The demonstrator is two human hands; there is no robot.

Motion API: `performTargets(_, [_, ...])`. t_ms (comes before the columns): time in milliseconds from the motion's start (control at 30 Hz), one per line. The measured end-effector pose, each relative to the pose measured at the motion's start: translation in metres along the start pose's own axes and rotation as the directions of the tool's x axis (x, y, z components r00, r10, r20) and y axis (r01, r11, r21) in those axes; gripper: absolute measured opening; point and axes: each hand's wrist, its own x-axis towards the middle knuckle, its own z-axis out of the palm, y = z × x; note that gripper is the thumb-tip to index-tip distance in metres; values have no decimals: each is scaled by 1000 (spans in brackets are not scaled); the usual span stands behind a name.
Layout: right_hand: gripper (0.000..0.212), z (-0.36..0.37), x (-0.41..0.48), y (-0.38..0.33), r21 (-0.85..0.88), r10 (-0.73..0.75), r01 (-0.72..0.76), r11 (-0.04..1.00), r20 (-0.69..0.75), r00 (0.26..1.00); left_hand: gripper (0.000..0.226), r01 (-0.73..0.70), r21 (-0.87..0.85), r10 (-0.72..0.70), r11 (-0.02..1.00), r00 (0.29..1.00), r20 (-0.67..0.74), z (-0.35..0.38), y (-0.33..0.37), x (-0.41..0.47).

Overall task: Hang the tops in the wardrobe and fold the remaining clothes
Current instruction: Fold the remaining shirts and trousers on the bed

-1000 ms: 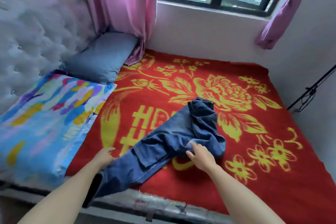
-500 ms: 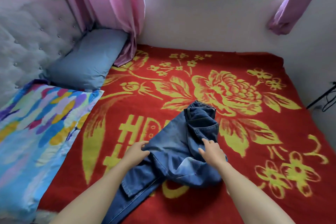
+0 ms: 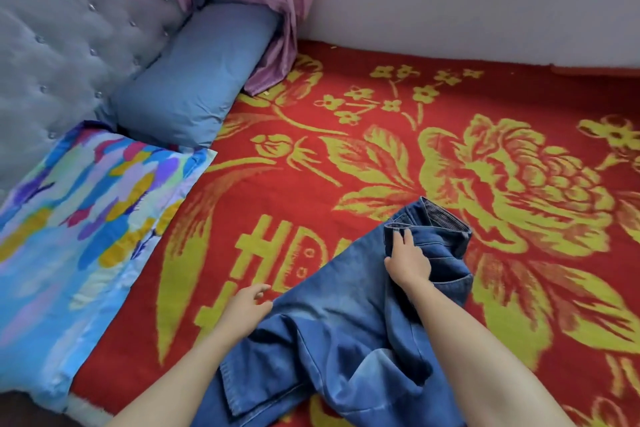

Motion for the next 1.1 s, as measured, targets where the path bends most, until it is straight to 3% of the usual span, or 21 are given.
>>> performTargets(133, [68,3,42,6,14,-51,50,999,75,996,39,53,-5,-53,999,998,16,8,-8,18])
performTargets(233, [57,13,51,7,63,-41,30,998,174,984,35,82,0,-82,997,996,35,16,-14,20])
performTargets(300, [52,24,45,3,0,-22,22,1000,158,987,33,91,-2,-91,996,994,52,18,-17,20])
performTargets(400, [50,35,20,-4,-36,97,-96,995,23,995,32,74,29,-76,997,995,71,19,-18,17])
performTargets(500, [39,28,-8,0,94,168,-153,984,-181,969,29,43,46,-46,998,997,67,17,-14,14])
performTargets(567, [26,10,-26,4,291,229,-146,945,-275,934,29,6,50,-9,999,997,75,14,-7,9])
performTargets(667, [6,-27,-52,15,572,377,-158,805,-288,880,28,-55,53,50,997,995,87,12,10,2])
performTargets(800, [17,-84,-118,26,679,456,-124,724,-335,824,30,-197,22,193,980,974,119,3,41,-19])
performTargets(933, [40,-133,-194,14,638,322,45,769,-447,834,60,-416,75,404,906,905,133,-18,69,-44])
performTargets(1033, [40,-172,-257,-4,591,190,156,791,-480,856,94,-576,299,567,761,814,126,-44,88,-72])
performTargets(1100, [40,-194,-304,-25,538,110,243,807,-541,834,110,-652,448,683,611,721,118,-68,100,-90])
